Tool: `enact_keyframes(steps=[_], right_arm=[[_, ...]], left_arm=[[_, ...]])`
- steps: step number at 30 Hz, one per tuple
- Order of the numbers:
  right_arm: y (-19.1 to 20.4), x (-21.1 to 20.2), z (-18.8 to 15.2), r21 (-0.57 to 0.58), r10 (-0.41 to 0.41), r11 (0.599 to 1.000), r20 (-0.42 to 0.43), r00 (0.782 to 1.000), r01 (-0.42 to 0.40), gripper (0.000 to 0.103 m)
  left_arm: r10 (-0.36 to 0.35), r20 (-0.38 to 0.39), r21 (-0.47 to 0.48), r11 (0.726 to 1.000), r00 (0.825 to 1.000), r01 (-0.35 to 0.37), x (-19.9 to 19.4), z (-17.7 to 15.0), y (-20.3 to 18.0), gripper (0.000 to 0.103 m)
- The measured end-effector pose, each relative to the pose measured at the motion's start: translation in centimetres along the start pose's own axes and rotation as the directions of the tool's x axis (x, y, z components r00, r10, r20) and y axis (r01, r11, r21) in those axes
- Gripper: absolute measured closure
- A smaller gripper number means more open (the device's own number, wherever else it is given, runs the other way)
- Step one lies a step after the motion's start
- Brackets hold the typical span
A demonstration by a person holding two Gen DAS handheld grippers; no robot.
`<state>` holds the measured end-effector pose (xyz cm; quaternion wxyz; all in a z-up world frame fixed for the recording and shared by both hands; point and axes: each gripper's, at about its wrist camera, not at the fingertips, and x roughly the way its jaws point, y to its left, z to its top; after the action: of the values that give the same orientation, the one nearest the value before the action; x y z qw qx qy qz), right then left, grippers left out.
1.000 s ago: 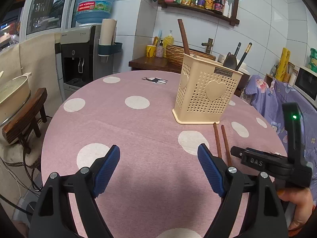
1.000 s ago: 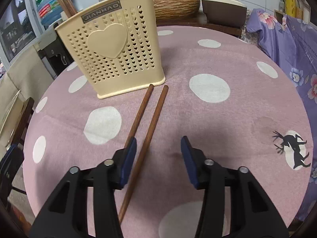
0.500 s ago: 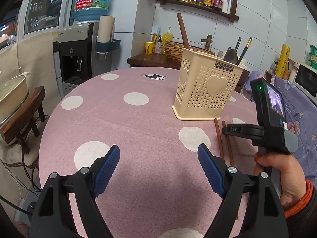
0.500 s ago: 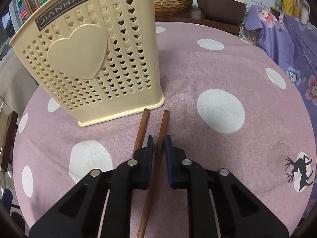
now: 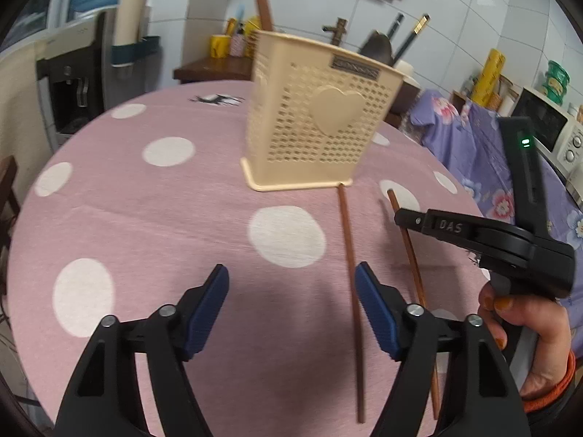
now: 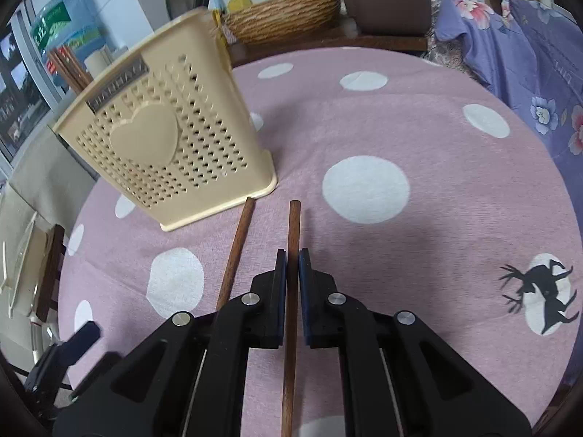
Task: Organize utensils
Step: 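Grasp one brown chopstick with the left tool while the right tool grasps the other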
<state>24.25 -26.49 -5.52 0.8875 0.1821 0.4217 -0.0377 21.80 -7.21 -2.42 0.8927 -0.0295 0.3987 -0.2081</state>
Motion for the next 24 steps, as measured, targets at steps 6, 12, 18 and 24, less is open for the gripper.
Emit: enact_keyframes(steps=[6,12,18,24], right_arm=[[-1.2,-2.7,0.2,0.001,-0.020,1.000,0.086,0.996,0.020,0.095],[-2.1,-4.2,0.2,-0.008,-0.037,0.999,0.131,0.991,0.039,0.095],[-3.2,-4.4,0.1,0.004,-0.029,1.000,0.135,0.990,0.028,0.095],[-3.4,-4.3,0.1,0.007,-0.023,1.000,0.140,0.990,0.022,0.095]], left_arm=[[-0.054,-0.107,0.054,0.997,0.993,0.060,3.7,1.2,-3.3,0.053],[-0.017,-0.172,0.084,0.996,0.985,0.032,7.3,2.2,-5.1,0.073],[0.039,-0.167,0.119,0.993,0.985,-0.019,8.9,3.4,-6.1,0.083],[0.078,-0.162,0.127,0.990,0.984,-0.057,10.3,5.0,-6.3,0.088]])
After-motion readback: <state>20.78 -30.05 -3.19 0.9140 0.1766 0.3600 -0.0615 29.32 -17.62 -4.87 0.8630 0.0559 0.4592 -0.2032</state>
